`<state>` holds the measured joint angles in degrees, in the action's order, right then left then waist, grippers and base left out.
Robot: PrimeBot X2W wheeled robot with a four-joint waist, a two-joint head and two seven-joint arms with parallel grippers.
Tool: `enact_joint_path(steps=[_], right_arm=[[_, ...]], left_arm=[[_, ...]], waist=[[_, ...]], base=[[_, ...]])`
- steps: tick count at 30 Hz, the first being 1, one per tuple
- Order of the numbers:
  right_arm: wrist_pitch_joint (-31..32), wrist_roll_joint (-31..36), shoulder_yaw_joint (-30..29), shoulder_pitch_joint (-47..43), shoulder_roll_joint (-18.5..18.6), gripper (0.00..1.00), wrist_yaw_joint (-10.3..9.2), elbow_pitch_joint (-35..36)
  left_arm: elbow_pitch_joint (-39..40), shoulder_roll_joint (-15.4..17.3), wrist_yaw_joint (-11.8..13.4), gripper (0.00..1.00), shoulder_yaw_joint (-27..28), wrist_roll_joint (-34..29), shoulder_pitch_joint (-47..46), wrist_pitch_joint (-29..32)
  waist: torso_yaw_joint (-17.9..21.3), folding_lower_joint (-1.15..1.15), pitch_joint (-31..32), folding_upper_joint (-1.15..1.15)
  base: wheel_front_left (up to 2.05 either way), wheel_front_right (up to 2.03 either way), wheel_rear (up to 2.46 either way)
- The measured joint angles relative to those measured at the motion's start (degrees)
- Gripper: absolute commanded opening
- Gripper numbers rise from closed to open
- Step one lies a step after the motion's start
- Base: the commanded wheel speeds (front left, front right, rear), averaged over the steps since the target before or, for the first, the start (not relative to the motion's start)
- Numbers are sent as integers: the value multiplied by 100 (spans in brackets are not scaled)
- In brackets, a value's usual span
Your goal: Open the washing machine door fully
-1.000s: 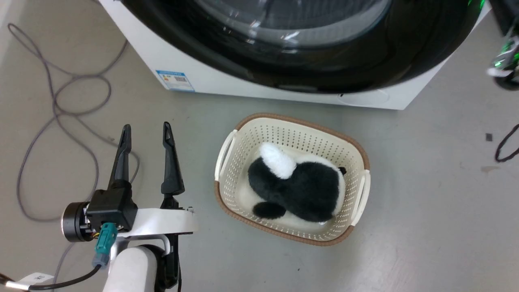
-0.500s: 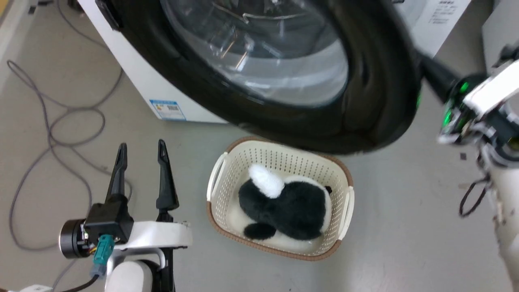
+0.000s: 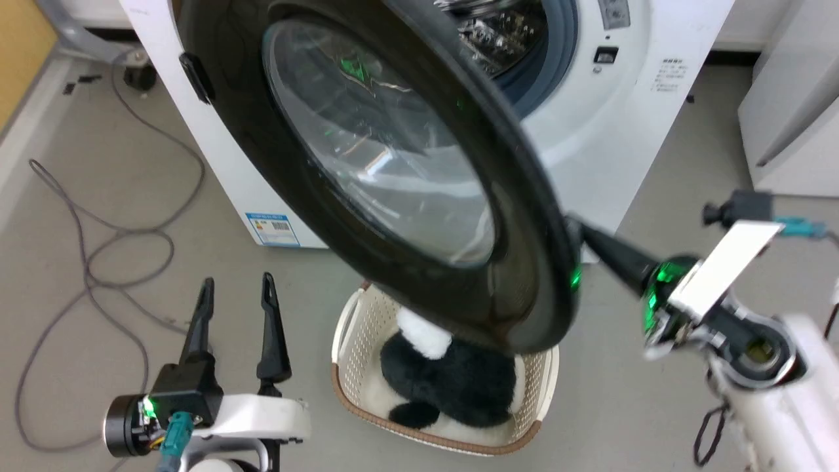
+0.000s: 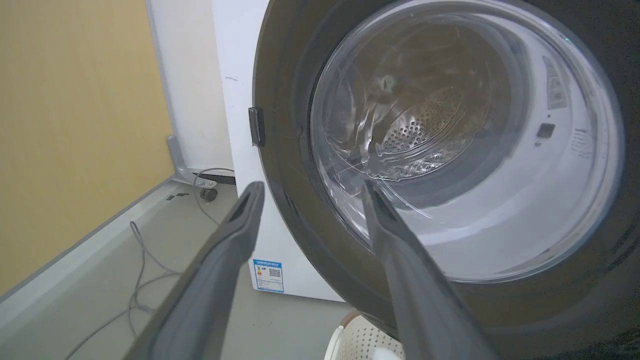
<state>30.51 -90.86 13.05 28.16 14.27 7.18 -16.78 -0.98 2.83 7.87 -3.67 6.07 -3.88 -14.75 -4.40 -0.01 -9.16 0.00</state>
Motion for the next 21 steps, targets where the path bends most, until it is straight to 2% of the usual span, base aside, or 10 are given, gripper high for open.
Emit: enact_joint_path(steps=[21], right_arm=[[214, 208, 1236, -1603, -635, 0, 0, 1313]], left_arm=[[-118, 0, -46, 100, -116, -30, 355, 0]], waist=[[-152, 0, 516, 0]], base=[[0, 0, 0]])
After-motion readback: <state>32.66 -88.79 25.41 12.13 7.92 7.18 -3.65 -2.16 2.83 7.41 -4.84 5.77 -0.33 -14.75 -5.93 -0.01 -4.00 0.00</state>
